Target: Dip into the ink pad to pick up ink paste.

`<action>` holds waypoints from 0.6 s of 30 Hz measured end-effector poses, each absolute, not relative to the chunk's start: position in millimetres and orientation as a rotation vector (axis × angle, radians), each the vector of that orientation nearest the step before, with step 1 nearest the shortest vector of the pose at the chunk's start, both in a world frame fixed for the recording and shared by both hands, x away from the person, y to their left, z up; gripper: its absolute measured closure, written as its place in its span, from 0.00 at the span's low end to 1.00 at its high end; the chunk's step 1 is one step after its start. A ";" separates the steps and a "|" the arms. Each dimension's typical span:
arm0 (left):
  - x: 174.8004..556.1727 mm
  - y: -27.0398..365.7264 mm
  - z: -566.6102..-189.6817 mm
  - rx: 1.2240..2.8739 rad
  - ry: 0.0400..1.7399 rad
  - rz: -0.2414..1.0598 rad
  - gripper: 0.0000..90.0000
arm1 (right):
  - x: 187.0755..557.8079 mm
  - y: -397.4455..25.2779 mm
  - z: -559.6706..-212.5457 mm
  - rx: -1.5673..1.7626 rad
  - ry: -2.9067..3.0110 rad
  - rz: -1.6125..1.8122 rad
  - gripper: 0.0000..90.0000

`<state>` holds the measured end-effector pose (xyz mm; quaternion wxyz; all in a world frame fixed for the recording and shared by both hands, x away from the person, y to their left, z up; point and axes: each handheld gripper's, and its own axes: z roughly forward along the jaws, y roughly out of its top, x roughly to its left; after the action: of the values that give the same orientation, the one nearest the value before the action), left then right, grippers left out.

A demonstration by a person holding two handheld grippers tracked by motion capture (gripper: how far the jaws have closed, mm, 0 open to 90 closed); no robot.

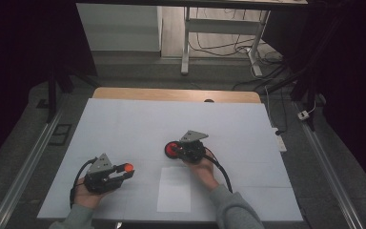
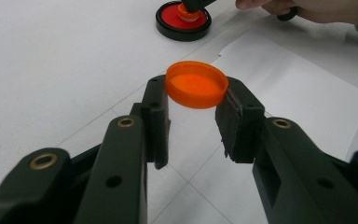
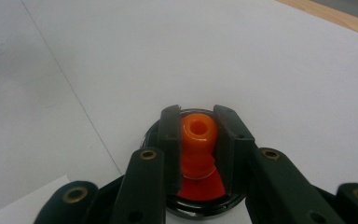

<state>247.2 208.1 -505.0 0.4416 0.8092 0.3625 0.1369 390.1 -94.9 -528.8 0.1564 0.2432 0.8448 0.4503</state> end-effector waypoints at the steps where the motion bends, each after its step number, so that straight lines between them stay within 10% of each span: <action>1: 247.3 208.3 -505.0 2.008 0.900 0.340 0.73 | 390.1 -94.9 -529.0 0.699 2.416 1.293 0.81; 18: 248.7 209.0 -505.4 2.008 0.899 0.340 0.73 | 388.3 -103.5 -494.0 0.744 2.319 1.497 0.81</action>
<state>248.7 209.0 -505.4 0.4417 0.8092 0.3624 0.1371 388.3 -103.5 -494.0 0.1408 0.2576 0.8032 0.5184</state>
